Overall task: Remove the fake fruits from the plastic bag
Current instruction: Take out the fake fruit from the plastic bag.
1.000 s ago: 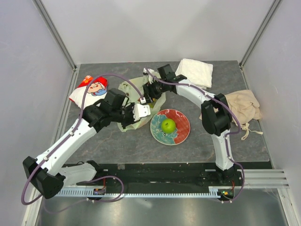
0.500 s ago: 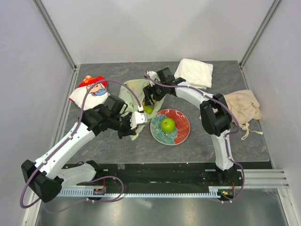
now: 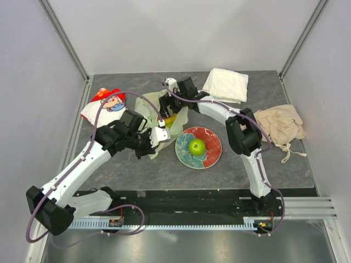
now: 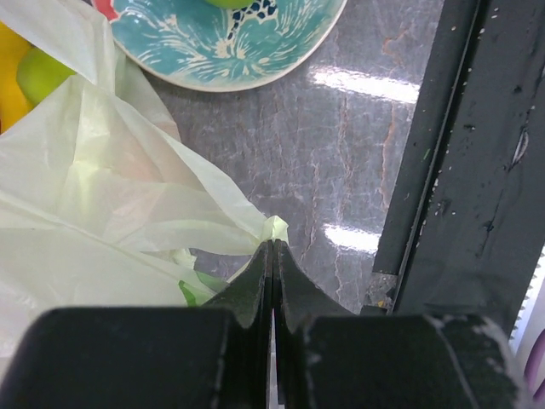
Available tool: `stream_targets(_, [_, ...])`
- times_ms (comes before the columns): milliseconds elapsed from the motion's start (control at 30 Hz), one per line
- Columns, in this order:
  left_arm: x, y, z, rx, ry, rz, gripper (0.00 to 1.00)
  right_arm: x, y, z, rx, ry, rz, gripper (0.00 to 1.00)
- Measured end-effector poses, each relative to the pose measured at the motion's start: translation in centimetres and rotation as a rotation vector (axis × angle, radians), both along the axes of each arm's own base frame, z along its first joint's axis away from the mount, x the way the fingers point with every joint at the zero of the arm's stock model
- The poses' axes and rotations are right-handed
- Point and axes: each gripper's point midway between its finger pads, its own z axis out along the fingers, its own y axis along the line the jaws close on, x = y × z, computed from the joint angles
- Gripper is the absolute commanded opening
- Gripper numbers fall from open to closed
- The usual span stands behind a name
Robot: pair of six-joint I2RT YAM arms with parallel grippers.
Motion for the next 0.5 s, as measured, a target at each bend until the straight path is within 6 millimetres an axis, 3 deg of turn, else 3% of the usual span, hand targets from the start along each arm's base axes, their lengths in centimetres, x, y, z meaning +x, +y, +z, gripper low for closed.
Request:
stream_targets(133, [0.2,0.6,-0.1,0.023,-0.002,0.021,0.02,1.5,2.9,-0.5,0.042,-0.019,-0.010,0.98])
stream_targets(267, [0.7,0.9,0.3,0.029,-0.007,0.044,0.02,2.2,4.4,-2.8,0.042,-0.006,-0.022,0.98])
stream_targets(367, [1.1,1.3,0.4,0.029,-0.008,0.066,0.02,2.4,4.6,-4.8,0.018,0.011,-0.044,0.81])
stream_targets(500, [1.4,1.8,0.2,0.039,0.008,0.090,0.02,3.2,4.3,-4.6,0.019,-0.007,-0.074,0.56])
